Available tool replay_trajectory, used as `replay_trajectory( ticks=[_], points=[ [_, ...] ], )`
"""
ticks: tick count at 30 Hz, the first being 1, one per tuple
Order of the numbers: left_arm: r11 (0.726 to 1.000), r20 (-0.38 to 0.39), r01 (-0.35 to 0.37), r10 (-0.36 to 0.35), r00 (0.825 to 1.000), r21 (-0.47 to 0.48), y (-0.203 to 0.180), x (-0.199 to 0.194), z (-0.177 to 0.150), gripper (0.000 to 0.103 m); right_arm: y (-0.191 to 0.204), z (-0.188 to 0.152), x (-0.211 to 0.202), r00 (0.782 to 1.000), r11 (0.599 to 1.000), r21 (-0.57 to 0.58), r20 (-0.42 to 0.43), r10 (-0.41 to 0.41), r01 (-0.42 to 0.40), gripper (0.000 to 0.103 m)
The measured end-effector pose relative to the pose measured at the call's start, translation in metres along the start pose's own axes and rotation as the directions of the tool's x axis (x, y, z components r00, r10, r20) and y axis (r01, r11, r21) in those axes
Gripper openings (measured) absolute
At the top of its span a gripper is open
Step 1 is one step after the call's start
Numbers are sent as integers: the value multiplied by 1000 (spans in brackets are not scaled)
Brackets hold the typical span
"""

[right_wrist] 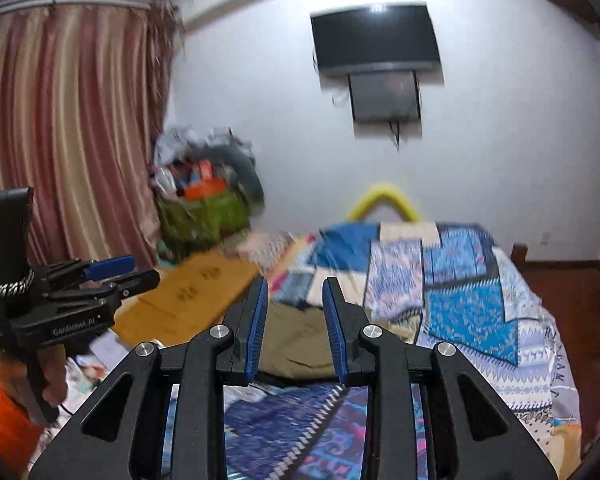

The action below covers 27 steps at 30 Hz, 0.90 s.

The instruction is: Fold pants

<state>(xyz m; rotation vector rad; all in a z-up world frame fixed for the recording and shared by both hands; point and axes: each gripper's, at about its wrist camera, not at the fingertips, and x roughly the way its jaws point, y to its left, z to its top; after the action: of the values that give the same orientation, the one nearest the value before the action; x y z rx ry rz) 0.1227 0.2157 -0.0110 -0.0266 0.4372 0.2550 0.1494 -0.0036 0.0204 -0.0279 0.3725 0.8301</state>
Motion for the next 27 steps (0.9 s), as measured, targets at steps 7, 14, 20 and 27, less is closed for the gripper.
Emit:
replay_trajectory(
  ticks=[7, 14, 20, 27],
  points=[
    [1000, 212, 6, -9, 977, 15, -25, -107, 1, 73, 31, 4, -72, 989, 998, -48, 143, -44, 51, 34],
    [1000, 267, 24, -20, 963, -12, -35, -144, -9, 103, 42, -1, -101, 968, 993, -41, 232, -95, 107, 87],
    [1000, 287, 18, -11, 958, -24, -39, -158, -18, 103, 41, -3, -103, 957, 988, -28, 254, -140, 152, 103],
    [1000, 288, 12, -4, 958, -23, -46, -160, -17, 103, 44, -6, -109, 958, 990, -6, 252, -137, 143, 103]
  ],
)
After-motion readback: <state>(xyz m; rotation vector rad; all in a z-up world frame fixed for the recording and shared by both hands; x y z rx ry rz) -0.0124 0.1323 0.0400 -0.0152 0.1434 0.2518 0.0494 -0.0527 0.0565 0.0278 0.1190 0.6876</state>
